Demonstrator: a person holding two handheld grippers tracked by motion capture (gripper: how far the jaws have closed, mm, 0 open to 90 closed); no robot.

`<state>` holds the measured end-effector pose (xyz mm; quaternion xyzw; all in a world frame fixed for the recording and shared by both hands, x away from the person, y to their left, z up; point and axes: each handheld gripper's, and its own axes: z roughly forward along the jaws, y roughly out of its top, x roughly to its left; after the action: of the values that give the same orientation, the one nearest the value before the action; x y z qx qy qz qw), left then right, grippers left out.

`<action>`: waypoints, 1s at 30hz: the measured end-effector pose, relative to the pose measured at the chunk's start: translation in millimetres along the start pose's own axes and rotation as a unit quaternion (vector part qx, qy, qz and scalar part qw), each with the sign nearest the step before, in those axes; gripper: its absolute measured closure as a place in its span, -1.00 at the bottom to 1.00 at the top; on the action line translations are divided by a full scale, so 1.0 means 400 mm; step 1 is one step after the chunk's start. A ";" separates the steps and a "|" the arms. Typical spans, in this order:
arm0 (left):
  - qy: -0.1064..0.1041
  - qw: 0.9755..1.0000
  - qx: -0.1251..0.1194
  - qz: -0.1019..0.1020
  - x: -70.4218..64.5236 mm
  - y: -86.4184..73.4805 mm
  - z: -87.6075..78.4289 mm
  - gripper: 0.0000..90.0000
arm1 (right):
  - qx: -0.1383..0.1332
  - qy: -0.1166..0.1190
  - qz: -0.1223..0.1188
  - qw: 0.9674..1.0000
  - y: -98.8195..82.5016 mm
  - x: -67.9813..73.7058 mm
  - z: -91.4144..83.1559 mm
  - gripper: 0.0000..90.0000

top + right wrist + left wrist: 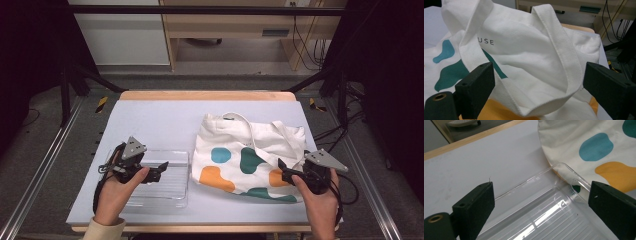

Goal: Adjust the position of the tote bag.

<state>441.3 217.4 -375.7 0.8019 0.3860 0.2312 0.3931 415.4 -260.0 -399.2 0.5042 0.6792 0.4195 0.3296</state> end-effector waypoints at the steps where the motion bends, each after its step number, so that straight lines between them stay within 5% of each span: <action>1: 0.000 1.000 0.000 0.000 0.000 0.000 0.000 -0.85 | 0.000 0.000 0.000 1.000 0.000 0.000 0.000 -0.76; 11: 0.001 1.000 -0.001 0.010 -0.002 0.007 -0.014 -0.85 | 0.035 0.015 -0.029 0.999 0.009 -0.017 -0.010 -0.68; 18: -0.013 1.000 -0.001 0.017 -0.016 0.017 -0.013 -0.85 | 0.043 0.026 -0.071 0.996 0.079 -0.057 -0.015 -0.66; 24: -0.022 0.999 0.002 0.027 -0.031 0.023 -0.005 -0.85 | 0.069 0.037 -0.106 0.991 0.142 -0.078 0.042 -0.69; 30: -0.028 0.999 -0.001 0.035 -0.045 0.034 -0.008 -0.85 | 0.092 0.034 -0.097 0.991 0.183 -0.133 0.102 -0.63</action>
<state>434.3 199.0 -363.9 0.8207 0.3465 0.2224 0.3962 495.4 -291.4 -349.5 0.4497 0.7711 0.3386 0.2976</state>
